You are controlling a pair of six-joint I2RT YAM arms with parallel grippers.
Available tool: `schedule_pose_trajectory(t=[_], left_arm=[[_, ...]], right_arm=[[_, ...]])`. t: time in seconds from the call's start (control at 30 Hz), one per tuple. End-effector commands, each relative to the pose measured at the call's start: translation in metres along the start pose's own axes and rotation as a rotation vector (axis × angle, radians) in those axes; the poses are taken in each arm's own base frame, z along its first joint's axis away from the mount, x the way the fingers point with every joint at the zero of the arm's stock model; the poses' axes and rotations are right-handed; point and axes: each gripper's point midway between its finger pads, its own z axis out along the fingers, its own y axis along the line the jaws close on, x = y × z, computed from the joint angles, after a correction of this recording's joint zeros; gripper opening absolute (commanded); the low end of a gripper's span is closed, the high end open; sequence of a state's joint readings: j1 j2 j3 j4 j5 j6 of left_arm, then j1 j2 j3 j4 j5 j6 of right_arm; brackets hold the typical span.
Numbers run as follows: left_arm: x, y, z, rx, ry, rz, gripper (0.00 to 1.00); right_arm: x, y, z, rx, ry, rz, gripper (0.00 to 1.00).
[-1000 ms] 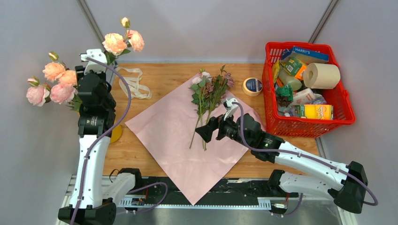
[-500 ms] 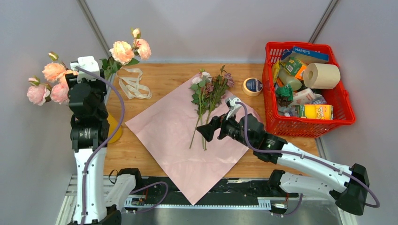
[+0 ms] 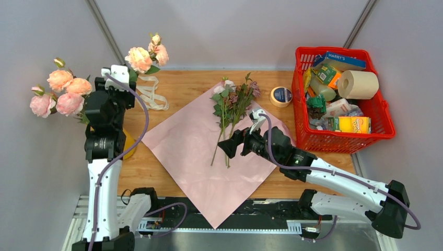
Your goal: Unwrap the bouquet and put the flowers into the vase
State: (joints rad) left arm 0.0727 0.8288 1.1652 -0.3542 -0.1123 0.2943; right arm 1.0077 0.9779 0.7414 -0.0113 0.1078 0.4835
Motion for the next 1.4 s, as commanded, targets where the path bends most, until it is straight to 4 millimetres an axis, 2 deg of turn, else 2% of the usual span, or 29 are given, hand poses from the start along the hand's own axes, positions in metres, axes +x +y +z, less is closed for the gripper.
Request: schedule_pose_trajectory(t=[0.0, 0.2, 0.27, 0.3, 0.43, 0.53, 0.77, 0.87, 0.9, 0.93, 0.97, 1.37], left_arm=[[-0.012, -0.002, 0.021, 0.019, -0.032, 0.021, 0.66], [-0.022, 0.023, 0.042, -0.125, -0.049, 0.015, 0.59], [-0.026, 0.029, 0.044, -0.156, -0.056, 0.018, 0.46], [-0.027, 0.033, 0.045, -0.178, -0.057, 0.015, 0.34], [-0.033, 0.055, 0.035, -0.295, -0.067, -0.011, 0.14], [-0.025, 0.065, 0.029, -0.371, -0.051, -0.058, 0.0], [0.001, 0.073, 0.027, -0.408, 0.021, -0.148, 0.0], [0.013, 0.079, 0.02, -0.45, 0.041, -0.151, 0.0], [0.023, 0.079, 0.019, -0.459, 0.06, -0.147, 0.0], [0.023, 0.084, 0.016, -0.479, 0.046, -0.157, 0.0], [0.033, 0.081, 0.017, -0.476, 0.055, -0.156, 0.0], [0.088, 0.08, 0.004, -0.561, 0.142, -0.208, 0.0]], right_arm=[[-0.024, 0.012, -0.006, -0.026, -0.067, -0.013, 1.0], [-0.03, 0.012, -0.009, -0.028, -0.085, -0.025, 1.0], [-0.031, 0.013, -0.009, -0.027, -0.087, -0.026, 1.0], [-0.029, 0.013, -0.009, -0.03, -0.083, -0.028, 1.0], [-0.028, 0.01, -0.009, -0.02, -0.084, -0.029, 1.0], [-0.026, 0.007, -0.008, -0.009, -0.079, -0.033, 1.0], [-0.02, 0.002, -0.006, 0.004, -0.069, -0.049, 1.0], [-0.021, 0.0, -0.008, 0.012, -0.078, -0.051, 1.0], [-0.021, 0.001, -0.009, 0.008, -0.079, -0.051, 1.0], [-0.021, 0.0, -0.009, 0.01, -0.079, -0.051, 1.0], [-0.02, -0.001, -0.009, 0.012, -0.078, -0.051, 1.0], [-0.021, 0.004, -0.008, -0.007, -0.07, -0.05, 1.0]])
